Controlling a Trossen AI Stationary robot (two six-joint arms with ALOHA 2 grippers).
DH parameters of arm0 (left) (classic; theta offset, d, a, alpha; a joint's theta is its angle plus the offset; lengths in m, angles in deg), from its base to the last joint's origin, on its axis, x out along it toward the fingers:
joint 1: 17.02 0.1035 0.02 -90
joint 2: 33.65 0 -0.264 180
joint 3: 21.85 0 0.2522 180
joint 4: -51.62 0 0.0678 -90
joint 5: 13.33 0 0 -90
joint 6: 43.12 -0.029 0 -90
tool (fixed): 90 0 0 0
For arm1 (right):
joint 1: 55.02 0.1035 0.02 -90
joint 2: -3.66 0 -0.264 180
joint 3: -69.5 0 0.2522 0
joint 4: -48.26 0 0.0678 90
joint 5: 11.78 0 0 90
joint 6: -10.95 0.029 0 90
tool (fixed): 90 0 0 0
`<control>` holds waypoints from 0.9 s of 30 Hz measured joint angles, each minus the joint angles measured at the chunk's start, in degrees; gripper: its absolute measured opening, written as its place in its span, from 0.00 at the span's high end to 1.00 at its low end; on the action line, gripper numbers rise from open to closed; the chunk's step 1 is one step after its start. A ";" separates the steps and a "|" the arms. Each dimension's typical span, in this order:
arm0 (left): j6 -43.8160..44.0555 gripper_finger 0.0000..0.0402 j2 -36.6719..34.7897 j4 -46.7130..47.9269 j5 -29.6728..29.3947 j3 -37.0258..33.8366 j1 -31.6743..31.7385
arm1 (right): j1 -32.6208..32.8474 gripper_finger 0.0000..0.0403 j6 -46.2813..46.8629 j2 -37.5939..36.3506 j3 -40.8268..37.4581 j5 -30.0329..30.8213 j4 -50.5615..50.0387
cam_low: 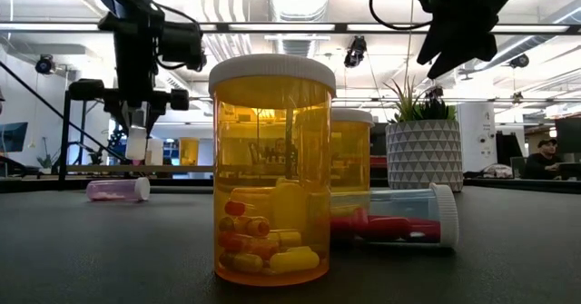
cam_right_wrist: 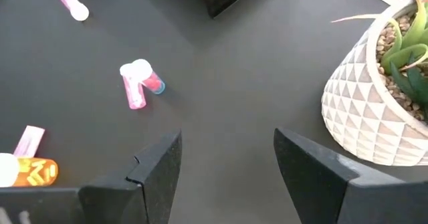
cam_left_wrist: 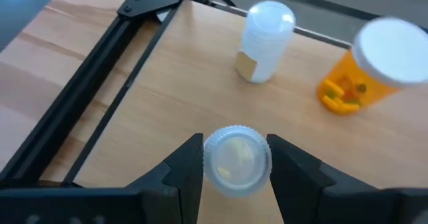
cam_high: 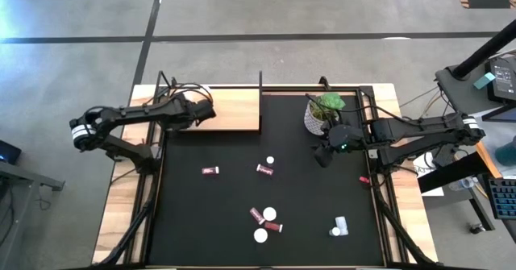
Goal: Pick and place medicine bottles onto shelf by color
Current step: Put the top white pill bottle on the shelf aligned with the other white pill bottle
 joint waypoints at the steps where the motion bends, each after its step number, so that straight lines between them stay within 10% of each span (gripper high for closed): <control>1: 0.00 0.68 0.00 -0.25 -0.01 0.00 0.42 | 0.00 0.43 -0.37 0.00 0.00 0.00 0.00; 27: -0.36 0.68 2.67 -6.37 0.23 -0.15 5.78 | 0.00 0.43 -4.02 0.05 0.00 0.00 -0.02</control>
